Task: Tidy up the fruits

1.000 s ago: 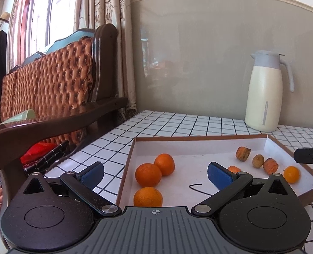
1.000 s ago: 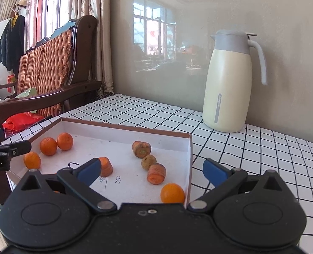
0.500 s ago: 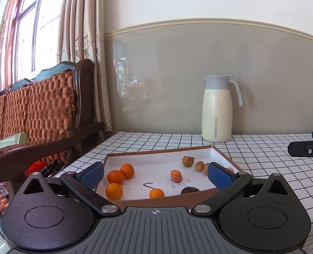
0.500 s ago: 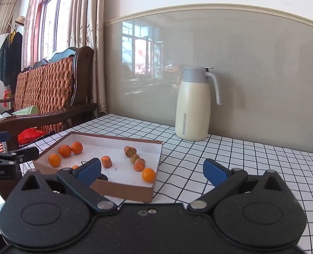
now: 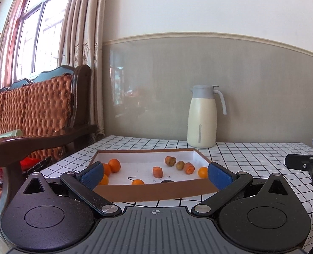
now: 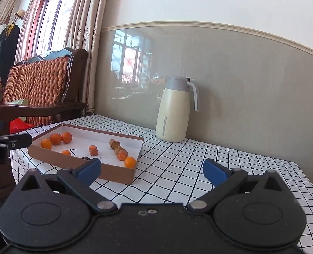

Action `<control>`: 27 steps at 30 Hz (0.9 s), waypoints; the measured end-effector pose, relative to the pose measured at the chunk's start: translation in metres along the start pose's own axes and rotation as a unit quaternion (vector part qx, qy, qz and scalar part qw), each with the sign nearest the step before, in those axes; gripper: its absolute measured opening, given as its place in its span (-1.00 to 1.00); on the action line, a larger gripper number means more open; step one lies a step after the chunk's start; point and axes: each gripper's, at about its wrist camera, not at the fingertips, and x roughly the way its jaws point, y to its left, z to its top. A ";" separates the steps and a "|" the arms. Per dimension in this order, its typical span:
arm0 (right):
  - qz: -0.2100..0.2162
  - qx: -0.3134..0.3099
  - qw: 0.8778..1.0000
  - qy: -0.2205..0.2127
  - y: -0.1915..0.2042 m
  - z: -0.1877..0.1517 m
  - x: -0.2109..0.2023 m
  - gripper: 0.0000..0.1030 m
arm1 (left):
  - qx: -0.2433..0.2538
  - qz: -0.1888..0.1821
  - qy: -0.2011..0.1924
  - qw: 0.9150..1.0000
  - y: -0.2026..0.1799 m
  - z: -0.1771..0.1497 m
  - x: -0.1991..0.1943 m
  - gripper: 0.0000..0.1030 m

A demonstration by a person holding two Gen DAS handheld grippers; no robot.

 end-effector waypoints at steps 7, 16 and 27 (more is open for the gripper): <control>-0.003 0.003 1.000 0.005 0.001 -0.003 0.000 0.88 | -0.004 0.001 -0.001 1.000 0.001 -0.001 0.000 1.00; -0.004 0.007 1.000 0.011 0.000 -0.003 0.001 0.88 | -0.008 0.004 0.003 1.000 0.004 -0.002 0.001 1.00; -0.008 -0.015 1.000 0.008 0.006 -0.003 0.000 0.88 | -0.006 0.006 0.004 1.000 0.000 -0.003 0.001 1.00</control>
